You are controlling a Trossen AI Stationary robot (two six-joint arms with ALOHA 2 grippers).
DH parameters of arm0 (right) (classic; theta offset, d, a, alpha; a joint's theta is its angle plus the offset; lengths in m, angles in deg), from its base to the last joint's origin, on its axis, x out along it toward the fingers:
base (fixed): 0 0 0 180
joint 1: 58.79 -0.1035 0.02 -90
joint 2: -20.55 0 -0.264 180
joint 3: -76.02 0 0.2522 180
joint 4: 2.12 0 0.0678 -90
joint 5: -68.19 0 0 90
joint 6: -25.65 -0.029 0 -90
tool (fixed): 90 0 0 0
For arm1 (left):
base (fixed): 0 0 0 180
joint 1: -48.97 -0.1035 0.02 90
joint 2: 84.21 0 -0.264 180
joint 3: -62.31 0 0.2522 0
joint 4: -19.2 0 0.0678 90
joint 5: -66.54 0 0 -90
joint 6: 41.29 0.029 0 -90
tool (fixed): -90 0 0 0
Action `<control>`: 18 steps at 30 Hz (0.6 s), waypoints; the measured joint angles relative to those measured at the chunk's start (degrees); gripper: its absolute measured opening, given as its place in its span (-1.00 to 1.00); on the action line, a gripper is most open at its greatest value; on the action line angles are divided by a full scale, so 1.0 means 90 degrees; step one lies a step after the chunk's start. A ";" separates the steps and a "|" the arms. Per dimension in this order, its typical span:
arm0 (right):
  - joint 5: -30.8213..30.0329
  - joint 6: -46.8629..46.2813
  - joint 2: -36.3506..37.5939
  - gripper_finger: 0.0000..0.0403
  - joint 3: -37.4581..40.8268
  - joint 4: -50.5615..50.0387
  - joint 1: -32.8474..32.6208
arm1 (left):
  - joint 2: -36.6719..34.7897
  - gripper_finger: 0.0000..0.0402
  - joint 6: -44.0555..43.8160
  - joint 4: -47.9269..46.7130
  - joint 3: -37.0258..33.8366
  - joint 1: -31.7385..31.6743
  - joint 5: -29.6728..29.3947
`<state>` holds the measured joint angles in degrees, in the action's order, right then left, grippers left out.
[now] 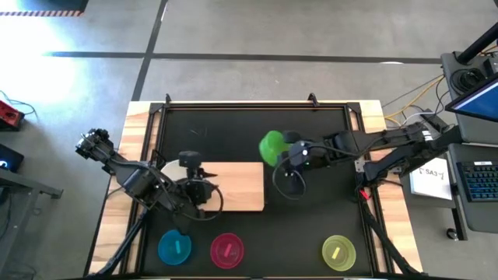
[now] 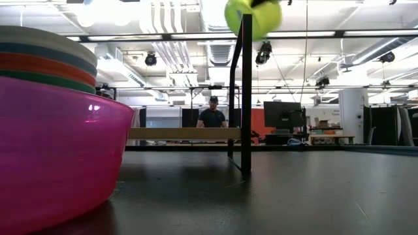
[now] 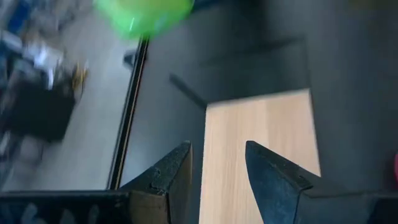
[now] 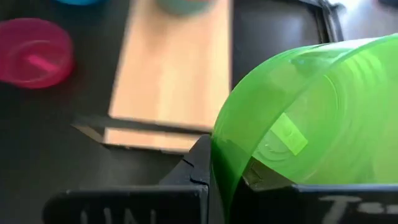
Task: Place and stack bowls onto a shelf
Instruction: Put the green bowl on the shelf
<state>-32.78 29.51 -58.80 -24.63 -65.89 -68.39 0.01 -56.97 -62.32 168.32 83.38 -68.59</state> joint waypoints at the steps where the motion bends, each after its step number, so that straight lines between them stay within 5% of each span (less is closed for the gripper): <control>1: 0.0202 0.0309 -0.0114 -0.96 -0.0182 -0.0004 0.0000 | 0.0000 -0.34 0.0265 0.0249 0.0000 0.0000 -0.0023; 7: 0.1459 0.1465 -0.0897 -0.96 -0.1029 -0.0312 -0.0002 | 0.0000 -0.34 0.0711 0.0964 -0.0002 -0.0013 -0.0936; 18: 0.1603 0.2922 -0.2425 -0.96 -0.2538 -0.2146 0.0000 | 0.0182 -0.34 0.0779 0.1286 -0.0015 -0.0206 -0.0245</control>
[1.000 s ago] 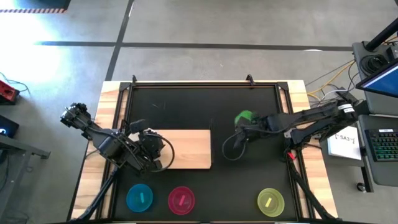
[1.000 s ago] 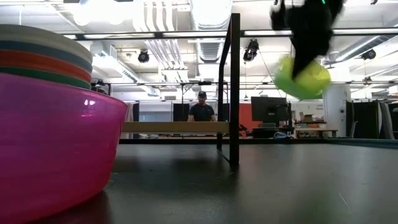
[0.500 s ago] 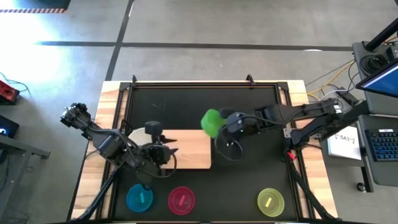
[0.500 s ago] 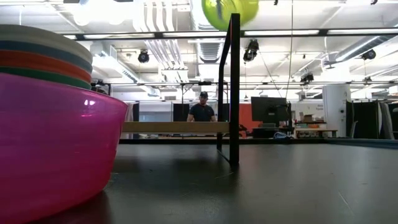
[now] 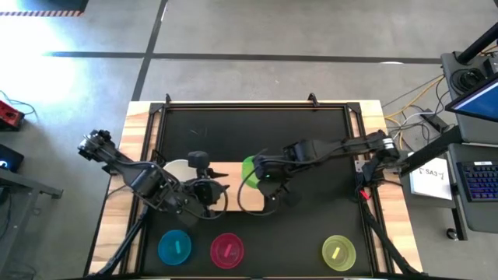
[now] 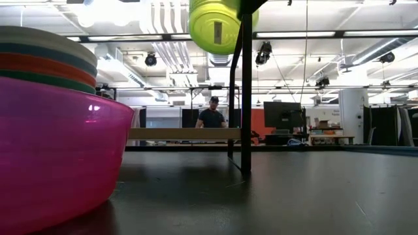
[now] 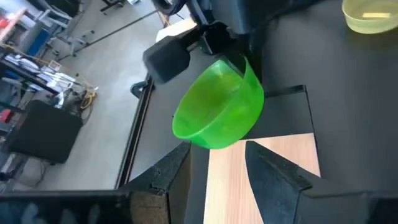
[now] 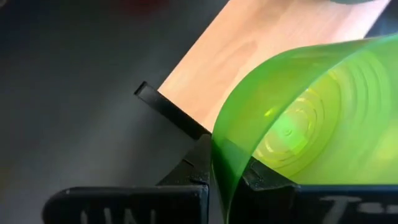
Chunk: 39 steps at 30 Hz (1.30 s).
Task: Place and stack bowls onto a shelf
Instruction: Put the green bowl on the shelf
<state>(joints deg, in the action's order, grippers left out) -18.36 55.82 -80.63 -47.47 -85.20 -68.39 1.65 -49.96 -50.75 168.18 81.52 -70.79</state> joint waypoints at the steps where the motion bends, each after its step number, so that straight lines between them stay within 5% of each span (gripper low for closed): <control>1: -0.0001 0.0102 -0.0102 -0.96 -0.0156 -0.0111 0.0000 | 0.0022 -0.34 0.0052 0.0049 0.0000 -0.0022 0.0058; 11: 0.0047 0.0734 -0.0486 -0.96 -0.1184 -0.0375 0.0000 | 0.0307 -0.34 0.0859 0.0422 -0.0002 -0.0233 0.0585; 25: 0.0332 0.2089 -0.0474 -0.96 -0.1218 -0.0353 -0.0227 | 0.0328 -0.34 0.1241 0.0751 -0.0002 -0.0364 0.0742; 39: 0.0335 0.2483 -0.0401 -0.96 -0.1208 -0.0177 -0.0253 | 0.0373 -0.40 0.1175 0.1036 -0.0077 -0.0621 0.2001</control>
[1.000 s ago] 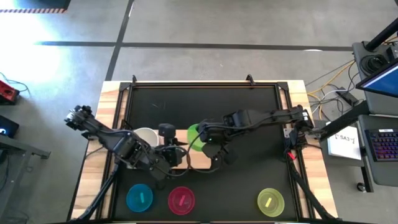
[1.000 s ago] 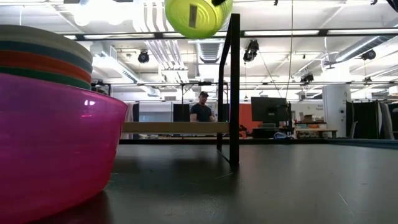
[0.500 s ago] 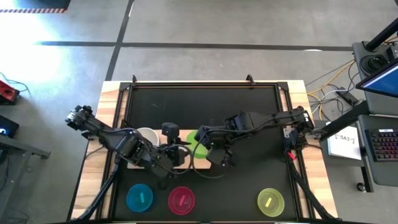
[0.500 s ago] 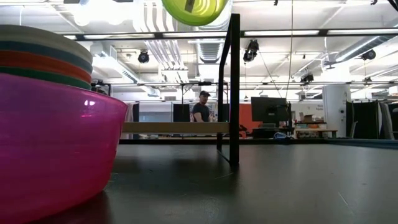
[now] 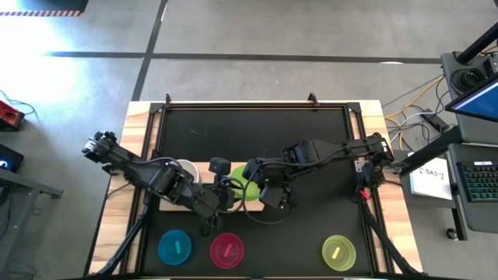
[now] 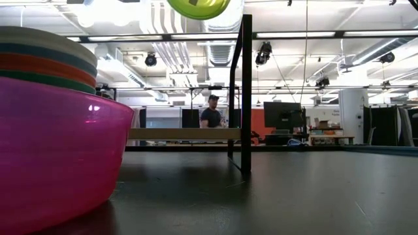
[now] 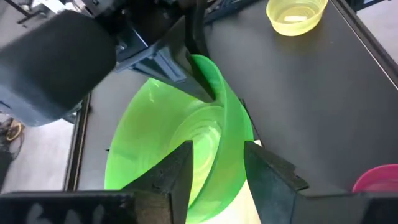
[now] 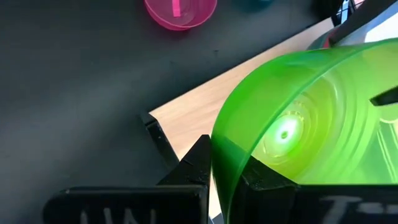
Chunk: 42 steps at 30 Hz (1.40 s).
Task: Place and stack bowls onto a shelf
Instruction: Put the green bowl on the shelf
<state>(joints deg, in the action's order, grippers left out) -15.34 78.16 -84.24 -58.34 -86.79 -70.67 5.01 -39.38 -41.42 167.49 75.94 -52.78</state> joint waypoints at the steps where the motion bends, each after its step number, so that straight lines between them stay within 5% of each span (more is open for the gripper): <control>1: -0.0003 0.0001 0.0000 -0.96 0.0002 -0.0001 -0.0002 | 0.0001 -0.43 0.0000 -0.0008 -0.0002 -0.0014 0.0025; 9: -0.0062 -0.0393 0.0000 -0.88 0.0012 0.0142 -0.0002 | 0.0003 -0.95 -0.0046 -0.0021 -0.0005 -0.0221 0.0993; 17: -0.0104 -0.0964 0.0024 -0.56 -0.0017 0.0422 0.0002 | 0.0146 -1.00 0.0040 0.0021 -0.0019 -0.0485 0.1341; 26: -0.1232 -0.1915 0.0309 -0.30 -0.0015 -0.0043 0.0019 | 0.0249 -1.00 0.0118 -0.0198 -0.0019 -0.0670 0.1246; 42: -0.1401 -0.4884 0.1342 -0.37 -0.0010 -0.0790 0.0018 | 0.0215 -1.00 -0.1081 -0.0301 -0.0882 -0.0892 0.1153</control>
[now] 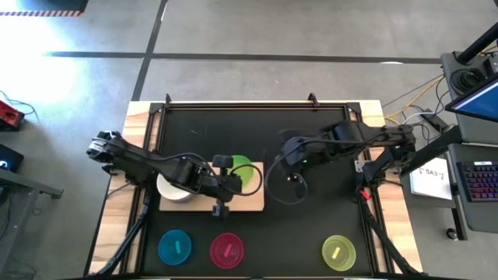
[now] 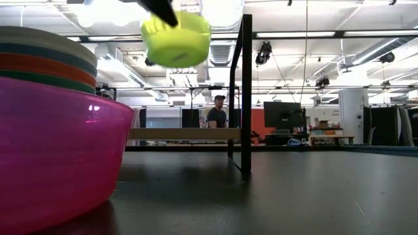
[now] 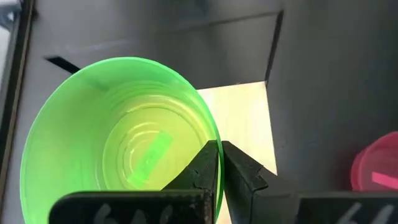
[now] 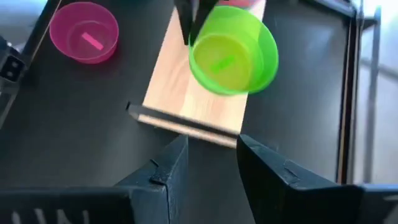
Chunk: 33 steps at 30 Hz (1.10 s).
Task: Place and stack bowls onto a shelf
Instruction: Put the green bowl on the shelf
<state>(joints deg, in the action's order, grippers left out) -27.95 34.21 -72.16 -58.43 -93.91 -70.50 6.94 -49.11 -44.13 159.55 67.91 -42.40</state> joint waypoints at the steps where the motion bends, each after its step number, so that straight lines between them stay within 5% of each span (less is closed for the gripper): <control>1: 0.0001 -0.0203 0.0044 -0.37 0.0000 -0.0105 0.0001 | 0.0000 -1.00 -0.0067 0.0195 -0.0165 0.0000 0.0011; 14: 0.0002 -0.2623 0.0139 -0.40 0.0702 -0.1088 -0.0016 | -0.0003 -1.00 -0.0767 0.2036 -0.1912 0.0005 0.0559; 33: 0.0252 -0.3844 0.0173 -0.41 0.2955 -0.1018 -0.0367 | 0.0107 -0.97 -0.1212 0.2667 -0.2466 0.0014 0.0736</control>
<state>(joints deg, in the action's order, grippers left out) -25.69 -0.39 -70.61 -31.83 -103.07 -73.80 7.90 -60.01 -20.13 137.35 68.04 -35.78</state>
